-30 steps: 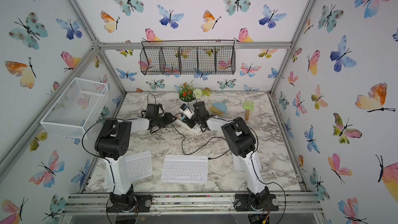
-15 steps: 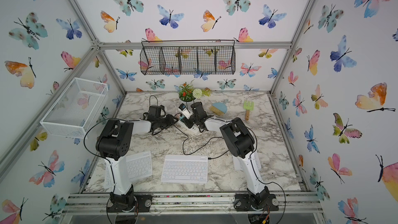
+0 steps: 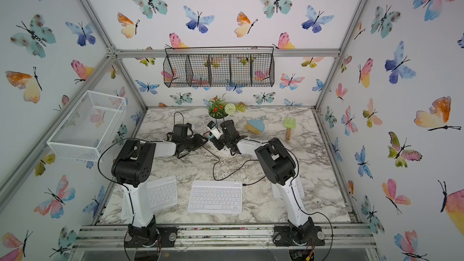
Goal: Unplug the wireless keyboard
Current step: Remove the plug from the socket.
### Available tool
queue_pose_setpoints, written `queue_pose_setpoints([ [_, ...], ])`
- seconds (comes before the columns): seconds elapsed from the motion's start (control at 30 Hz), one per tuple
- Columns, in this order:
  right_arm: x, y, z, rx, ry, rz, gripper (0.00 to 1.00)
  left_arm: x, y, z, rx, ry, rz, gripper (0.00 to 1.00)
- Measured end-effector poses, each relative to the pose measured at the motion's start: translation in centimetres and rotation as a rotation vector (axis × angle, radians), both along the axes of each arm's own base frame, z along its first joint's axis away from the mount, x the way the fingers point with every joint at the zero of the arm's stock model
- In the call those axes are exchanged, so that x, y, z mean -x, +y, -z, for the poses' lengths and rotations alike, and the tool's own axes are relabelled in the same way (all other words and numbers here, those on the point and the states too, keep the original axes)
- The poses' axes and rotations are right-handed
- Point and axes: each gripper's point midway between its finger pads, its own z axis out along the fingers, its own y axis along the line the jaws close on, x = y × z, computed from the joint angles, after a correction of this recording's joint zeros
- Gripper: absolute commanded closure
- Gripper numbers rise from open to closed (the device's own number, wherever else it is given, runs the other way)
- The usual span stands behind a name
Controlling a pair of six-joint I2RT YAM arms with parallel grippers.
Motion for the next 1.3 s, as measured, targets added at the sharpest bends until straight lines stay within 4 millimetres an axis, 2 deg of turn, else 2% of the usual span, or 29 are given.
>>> queue_pose_setpoints([
  [0.2,0.0,0.0,-0.1,-0.007,-0.002,-0.010,0.82,0.0,0.0,0.0,0.000,-0.002,0.002,0.64],
  [0.43,1.1,0.0,-0.2,0.076,-0.182,-0.035,0.83,0.2,-0.3,0.0,0.006,0.004,0.013,0.65],
  [0.53,1.1,0.0,-0.3,0.095,-0.205,-0.032,0.84,0.3,-0.4,0.0,0.007,0.006,0.015,0.65],
  [1.0,0.8,-0.8,-0.7,-0.101,0.094,-0.006,0.84,0.7,-0.6,0.0,0.013,-0.002,0.024,0.66],
  [1.1,0.8,-0.8,-0.7,-0.083,0.094,-0.011,0.84,0.7,-0.6,0.0,0.013,-0.004,0.024,0.66],
  [1.3,1.2,-0.2,-0.7,0.039,-0.051,-0.033,0.84,0.7,-0.6,0.0,0.013,-0.004,0.023,0.66],
])
